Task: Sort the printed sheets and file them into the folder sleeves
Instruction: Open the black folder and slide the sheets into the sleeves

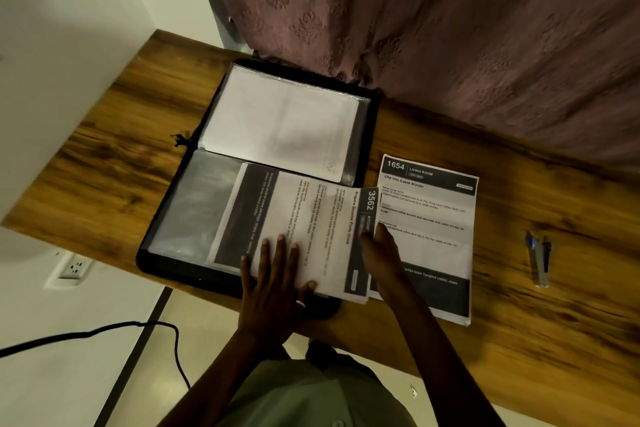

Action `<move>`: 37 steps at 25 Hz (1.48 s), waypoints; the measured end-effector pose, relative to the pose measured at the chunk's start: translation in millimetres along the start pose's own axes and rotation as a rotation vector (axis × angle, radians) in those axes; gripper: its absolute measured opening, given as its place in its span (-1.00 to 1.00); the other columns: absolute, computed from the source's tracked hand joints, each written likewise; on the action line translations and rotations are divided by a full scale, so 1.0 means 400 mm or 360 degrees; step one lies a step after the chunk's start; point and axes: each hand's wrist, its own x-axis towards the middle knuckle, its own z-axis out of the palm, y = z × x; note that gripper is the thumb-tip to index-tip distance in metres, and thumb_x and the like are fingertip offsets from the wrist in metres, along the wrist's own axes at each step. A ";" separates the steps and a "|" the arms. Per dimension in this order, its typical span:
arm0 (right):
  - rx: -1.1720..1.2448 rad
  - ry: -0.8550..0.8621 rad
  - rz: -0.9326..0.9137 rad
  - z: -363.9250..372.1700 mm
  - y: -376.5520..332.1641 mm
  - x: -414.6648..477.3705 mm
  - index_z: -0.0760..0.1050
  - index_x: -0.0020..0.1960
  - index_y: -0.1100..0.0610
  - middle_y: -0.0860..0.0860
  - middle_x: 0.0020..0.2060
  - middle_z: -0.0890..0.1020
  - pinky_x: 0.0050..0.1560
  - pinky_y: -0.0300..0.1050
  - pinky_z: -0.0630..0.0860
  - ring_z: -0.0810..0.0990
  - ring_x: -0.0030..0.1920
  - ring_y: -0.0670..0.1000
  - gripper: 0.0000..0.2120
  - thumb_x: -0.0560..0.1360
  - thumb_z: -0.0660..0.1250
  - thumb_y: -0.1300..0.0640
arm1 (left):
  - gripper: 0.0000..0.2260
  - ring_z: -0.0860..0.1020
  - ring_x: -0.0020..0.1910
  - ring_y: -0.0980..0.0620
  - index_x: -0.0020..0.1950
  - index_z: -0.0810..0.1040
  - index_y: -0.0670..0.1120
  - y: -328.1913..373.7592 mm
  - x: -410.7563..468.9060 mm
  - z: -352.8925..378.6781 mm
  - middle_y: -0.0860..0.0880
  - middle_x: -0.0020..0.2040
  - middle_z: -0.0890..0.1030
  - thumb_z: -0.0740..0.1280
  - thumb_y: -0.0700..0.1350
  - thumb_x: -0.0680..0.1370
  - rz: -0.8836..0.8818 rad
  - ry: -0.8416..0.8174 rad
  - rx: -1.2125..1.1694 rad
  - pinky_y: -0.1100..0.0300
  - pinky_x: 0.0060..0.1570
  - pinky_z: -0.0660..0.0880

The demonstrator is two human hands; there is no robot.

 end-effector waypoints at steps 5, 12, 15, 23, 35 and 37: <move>-0.0161 -0.0002 -0.0089 0.024 -0.041 0.004 0.44 0.20 0.08 0.02 -0.02 0.61 -0.15 -0.14 0.56 0.61 -0.07 -0.04 -0.77 0.64 0.18 -0.03 | -0.29 -0.02 0.60 -0.25 0.64 0.04 -0.08 -0.013 -0.006 -0.012 -0.17 0.64 -0.02 -0.08 0.34 0.63 0.0016 -0.0003 -0.0019 -0.43 0.45 0.05; -0.0257 0.0141 -0.0142 0.020 -0.029 -0.002 0.56 0.06 0.07 -0.01 -0.07 0.65 -0.18 -0.18 0.60 0.63 -0.11 -0.07 -0.89 0.60 0.27 0.11 | -0.34 0.06 0.59 -0.22 0.62 0.06 -0.07 -0.047 0.031 -0.056 -0.14 0.61 0.14 -0.14 0.32 0.64 -0.0002 0.0048 -0.0102 -0.31 0.48 0.02; -0.0135 0.0032 -0.0083 0.080 -0.062 -0.007 0.56 0.04 0.09 0.03 -0.08 0.65 -0.18 -0.12 0.63 0.65 -0.12 -0.02 -0.88 0.60 0.25 0.13 | -0.37 0.11 0.58 -0.21 0.60 0.10 -0.05 -0.068 0.036 -0.069 -0.12 0.60 0.17 -0.11 0.30 0.64 0.0014 0.0043 -0.0099 -0.27 0.50 -0.01; 0.0185 -0.0111 0.0106 0.148 -0.095 -0.016 0.55 -0.06 0.07 0.22 -0.02 0.64 0.09 0.30 0.58 0.64 0.05 0.25 -0.81 0.60 0.17 0.23 | -0.28 0.22 0.55 -0.17 0.55 0.26 -0.03 -0.139 0.023 -0.096 -0.08 0.54 0.33 0.10 0.41 0.55 0.0460 0.0131 -0.0040 -0.29 0.44 0.04; -0.0267 0.0201 -0.0437 0.080 -0.051 -0.068 0.48 0.11 0.03 -0.01 0.00 0.66 -0.02 -0.05 0.64 0.67 -0.04 -0.01 -0.77 0.64 0.15 -0.08 | -0.31 0.51 0.34 -0.20 0.32 0.54 -0.04 -0.256 0.014 -0.130 -0.11 0.33 0.58 0.66 0.02 0.24 0.0376 0.0258 0.0083 -0.29 0.32 0.38; -0.0600 0.0257 -0.0937 0.085 -0.056 -0.118 0.44 0.23 0.03 -0.07 0.08 0.59 0.00 -0.11 0.61 0.60 0.04 -0.08 -0.62 0.60 0.15 -0.21 | -0.36 0.54 0.31 -0.17 0.25 0.59 -0.02 -0.255 0.012 -0.140 -0.08 0.28 0.61 0.67 0.02 0.22 0.0379 0.0291 0.0098 -0.26 0.32 0.38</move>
